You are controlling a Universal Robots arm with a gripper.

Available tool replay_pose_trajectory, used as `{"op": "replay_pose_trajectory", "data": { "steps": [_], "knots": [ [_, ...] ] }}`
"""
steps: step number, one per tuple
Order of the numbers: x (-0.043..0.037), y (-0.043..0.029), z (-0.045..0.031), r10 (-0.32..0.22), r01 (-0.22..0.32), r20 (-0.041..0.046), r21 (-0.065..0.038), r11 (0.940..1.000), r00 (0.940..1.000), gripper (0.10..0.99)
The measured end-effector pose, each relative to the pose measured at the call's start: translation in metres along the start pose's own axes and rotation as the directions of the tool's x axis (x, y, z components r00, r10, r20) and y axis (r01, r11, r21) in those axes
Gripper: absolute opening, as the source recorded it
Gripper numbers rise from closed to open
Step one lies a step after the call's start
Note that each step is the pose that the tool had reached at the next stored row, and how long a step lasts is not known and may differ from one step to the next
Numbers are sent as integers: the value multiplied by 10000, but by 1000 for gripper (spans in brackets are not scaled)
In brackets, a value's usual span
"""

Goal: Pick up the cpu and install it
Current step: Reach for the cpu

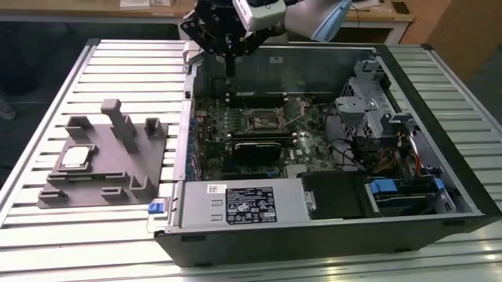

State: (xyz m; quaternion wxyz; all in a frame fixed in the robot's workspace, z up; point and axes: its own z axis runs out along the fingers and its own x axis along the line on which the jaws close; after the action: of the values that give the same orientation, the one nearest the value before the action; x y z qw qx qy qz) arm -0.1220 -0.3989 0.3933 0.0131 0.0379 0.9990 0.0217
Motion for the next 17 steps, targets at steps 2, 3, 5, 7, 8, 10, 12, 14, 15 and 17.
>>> {"op": "replay_pose_trajectory", "data": {
  "steps": [2,3,5,7,8,10,12,14,15,17],
  "knots": [
    [0,0,0,0,0,0,0,10000,10000,106],
    [0,0,0,0,0,0,0,10000,10000,106],
    [1,0,0,0,0,1,0,10000,10000,106],
    [5,0,0,1,-1,0,1,10000,10000,106],
    [8,0,0,1,-1,0,0,10000,10000,106],
    [15,-1,0,1,-1,0,0,10000,10000,106],
    [25,-2,-1,0,0,0,0,10000,10000,106],
    [37,-3,-1,0,0,1,0,10000,10000,106],
    [43,-3,-1,0,0,0,0,10000,10000,106],
    [57,-4,-2,0,0,0,0,10000,10000,106]
  ]
}}
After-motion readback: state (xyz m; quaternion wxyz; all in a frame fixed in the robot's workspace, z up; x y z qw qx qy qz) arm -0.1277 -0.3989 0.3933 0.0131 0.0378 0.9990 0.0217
